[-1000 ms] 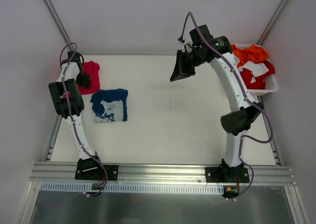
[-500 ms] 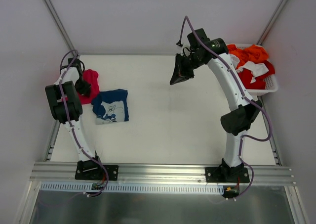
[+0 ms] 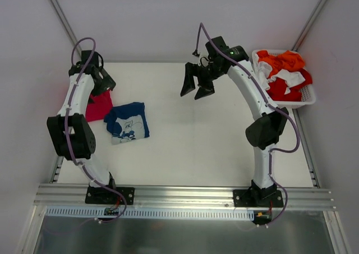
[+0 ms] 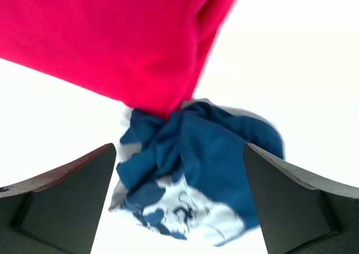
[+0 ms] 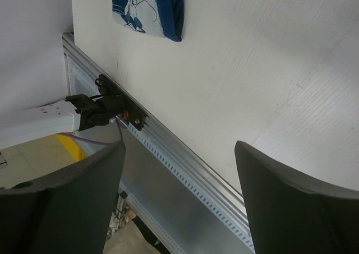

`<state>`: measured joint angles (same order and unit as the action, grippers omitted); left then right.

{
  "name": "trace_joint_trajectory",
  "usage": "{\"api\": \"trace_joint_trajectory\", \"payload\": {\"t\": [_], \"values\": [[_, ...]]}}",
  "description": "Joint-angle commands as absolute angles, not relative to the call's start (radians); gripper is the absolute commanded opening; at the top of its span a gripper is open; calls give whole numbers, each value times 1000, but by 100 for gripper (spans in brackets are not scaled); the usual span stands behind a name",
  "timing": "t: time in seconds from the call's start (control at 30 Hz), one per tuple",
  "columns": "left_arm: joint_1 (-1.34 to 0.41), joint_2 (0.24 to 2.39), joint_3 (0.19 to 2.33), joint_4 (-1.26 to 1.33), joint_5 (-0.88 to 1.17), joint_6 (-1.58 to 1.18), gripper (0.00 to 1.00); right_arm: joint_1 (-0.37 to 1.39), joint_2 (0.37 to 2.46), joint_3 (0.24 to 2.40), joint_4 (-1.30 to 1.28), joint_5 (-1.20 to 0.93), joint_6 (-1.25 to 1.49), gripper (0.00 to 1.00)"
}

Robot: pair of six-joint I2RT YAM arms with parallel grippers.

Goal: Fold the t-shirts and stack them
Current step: Put the neatly folded tshirt into the corner of the board with both arms

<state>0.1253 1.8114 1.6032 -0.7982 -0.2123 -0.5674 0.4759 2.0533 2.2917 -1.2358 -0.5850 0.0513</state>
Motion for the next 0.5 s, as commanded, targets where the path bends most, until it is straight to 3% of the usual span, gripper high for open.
{"api": "trace_joint_trajectory", "payload": {"t": [0.0,0.33,0.47], "values": [[98,1660,1574,-831,-275,-523,99,482,2092,2290,-1166,-669,31,84],[25,1536,1336,-897,-271,-603,99,488,2299,2319,-1092,-764,35,84],[-32,1535,1307,-963,-415,-620,99,489,2365,2338,-1065,-788,69,84]]}}
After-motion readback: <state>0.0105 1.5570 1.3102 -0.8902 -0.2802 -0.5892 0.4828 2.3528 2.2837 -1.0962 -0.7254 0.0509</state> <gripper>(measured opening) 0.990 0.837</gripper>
